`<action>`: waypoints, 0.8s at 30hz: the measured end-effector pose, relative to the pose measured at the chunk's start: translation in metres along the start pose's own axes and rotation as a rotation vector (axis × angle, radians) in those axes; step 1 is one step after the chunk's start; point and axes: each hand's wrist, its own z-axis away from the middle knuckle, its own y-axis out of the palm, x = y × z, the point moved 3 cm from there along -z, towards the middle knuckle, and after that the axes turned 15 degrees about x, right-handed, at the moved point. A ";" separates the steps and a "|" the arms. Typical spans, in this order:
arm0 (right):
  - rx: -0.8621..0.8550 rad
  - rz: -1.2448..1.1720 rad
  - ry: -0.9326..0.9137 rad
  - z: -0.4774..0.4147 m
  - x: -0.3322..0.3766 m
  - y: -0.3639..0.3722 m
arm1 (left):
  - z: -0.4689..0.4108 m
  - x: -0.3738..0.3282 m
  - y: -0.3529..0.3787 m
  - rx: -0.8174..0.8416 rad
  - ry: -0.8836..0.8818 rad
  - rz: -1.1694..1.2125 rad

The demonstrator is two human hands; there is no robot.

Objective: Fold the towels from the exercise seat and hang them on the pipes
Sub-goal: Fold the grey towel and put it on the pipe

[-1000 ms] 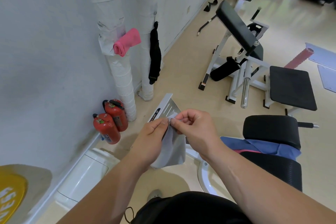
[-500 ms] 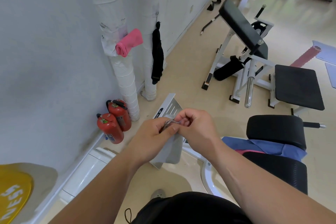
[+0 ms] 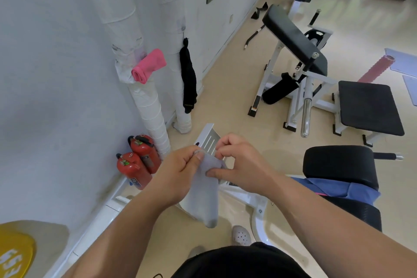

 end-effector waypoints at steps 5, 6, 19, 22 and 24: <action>0.101 0.158 -0.064 0.006 -0.035 -0.025 | -0.018 -0.040 -0.011 -0.120 -0.003 0.033; 0.093 0.190 -0.078 0.008 -0.043 -0.029 | -0.023 -0.047 -0.013 -0.143 -0.005 0.074; 0.300 0.435 -0.185 0.035 -0.139 -0.113 | -0.057 -0.066 -0.026 -0.637 -0.124 0.064; 0.284 0.451 -0.233 0.033 -0.144 -0.142 | -0.055 -0.065 -0.015 -0.663 -0.154 0.126; 0.218 0.432 -0.243 0.030 -0.143 -0.167 | -0.053 -0.066 -0.006 -0.693 -0.178 0.184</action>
